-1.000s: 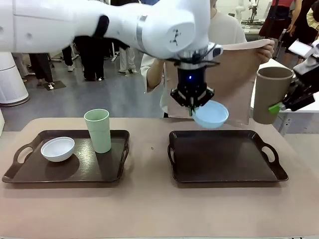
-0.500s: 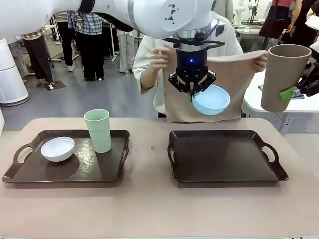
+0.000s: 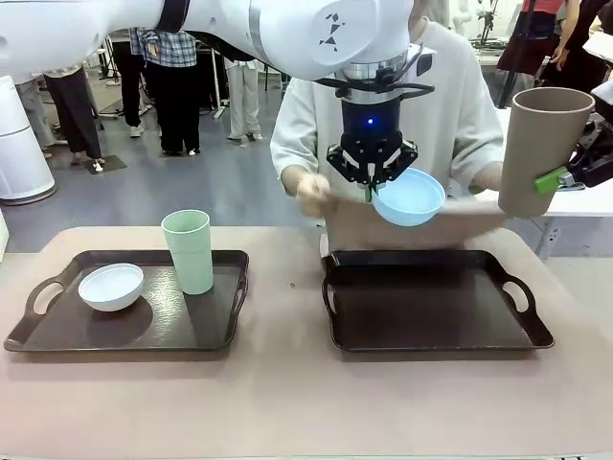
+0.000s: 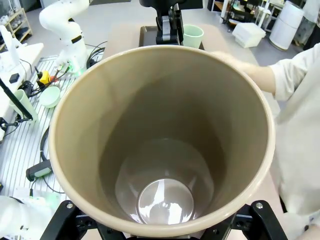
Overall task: Set up a tray with a mat and arrange the tableware.
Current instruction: Place the Picnic Bowl and Reusable plastic cup back onto the Handle tray in front of the human's position.
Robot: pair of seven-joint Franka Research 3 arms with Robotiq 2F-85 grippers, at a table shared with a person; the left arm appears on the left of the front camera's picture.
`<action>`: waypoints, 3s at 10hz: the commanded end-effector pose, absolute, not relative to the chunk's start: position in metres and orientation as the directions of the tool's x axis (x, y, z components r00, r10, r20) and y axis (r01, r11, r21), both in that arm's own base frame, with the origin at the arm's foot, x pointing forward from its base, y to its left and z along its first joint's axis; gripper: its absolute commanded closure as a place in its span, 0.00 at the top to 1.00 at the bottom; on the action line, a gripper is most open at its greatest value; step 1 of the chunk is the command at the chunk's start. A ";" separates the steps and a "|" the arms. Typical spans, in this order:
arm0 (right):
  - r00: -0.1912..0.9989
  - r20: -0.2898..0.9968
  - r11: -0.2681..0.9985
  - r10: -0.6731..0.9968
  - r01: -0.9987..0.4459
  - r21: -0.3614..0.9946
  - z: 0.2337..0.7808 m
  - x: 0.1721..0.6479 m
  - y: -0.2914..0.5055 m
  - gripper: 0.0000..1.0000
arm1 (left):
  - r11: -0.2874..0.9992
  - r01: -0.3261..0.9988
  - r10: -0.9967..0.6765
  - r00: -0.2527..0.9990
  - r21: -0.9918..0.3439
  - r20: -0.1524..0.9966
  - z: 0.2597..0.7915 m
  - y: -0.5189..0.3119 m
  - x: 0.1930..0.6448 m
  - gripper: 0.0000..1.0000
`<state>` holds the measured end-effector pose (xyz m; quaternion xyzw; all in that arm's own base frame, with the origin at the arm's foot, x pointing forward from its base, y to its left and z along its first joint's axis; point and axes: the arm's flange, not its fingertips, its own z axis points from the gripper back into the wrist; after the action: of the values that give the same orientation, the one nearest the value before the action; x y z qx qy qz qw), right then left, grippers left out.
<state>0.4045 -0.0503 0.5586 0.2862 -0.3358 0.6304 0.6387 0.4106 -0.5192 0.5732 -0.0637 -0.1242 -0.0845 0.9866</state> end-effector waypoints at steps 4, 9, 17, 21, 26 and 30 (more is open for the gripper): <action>-0.021 0.782 0.043 0.623 -0.997 -0.061 0.557 0.406 -0.051 0.22 | 0.976 0.198 -0.167 0.950 -0.095 0.266 0.575 -0.518 0.412 0.00; -0.021 0.782 0.043 0.623 -0.997 -0.061 0.557 0.406 -0.051 0.22 | 0.976 0.198 -0.167 0.950 -0.095 0.266 0.575 -0.518 0.412 0.00; -0.021 0.782 0.043 0.623 -0.997 -0.061 0.557 0.406 -0.051 0.22 | 0.976 0.198 -0.167 0.950 -0.095 0.266 0.575 -0.518 0.412 0.00; -0.021 0.782 0.043 0.623 -0.997 -0.061 0.557 0.406 -0.051 0.22 | 0.976 0.198 -0.167 0.950 -0.095 0.266 0.575 -0.518 0.412 0.00; -0.021 0.782 0.043 0.623 -0.997 -0.061 0.557 0.406 -0.051 0.22 | 0.976 0.198 -0.167 0.950 -0.095 0.266 0.575 -0.518 0.412 0.00; -0.042 0.818 0.006 0.573 -0.998 -0.056 0.546 0.412 -0.054 0.82 | 0.977 0.184 -0.151 0.955 -0.110 0.255 0.575 -0.520 0.411 0.04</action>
<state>0.4055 -0.0519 0.5558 0.2905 -0.3372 0.6303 0.6362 0.4108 -0.5200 0.5743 -0.0665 -0.1233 -0.0853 0.9865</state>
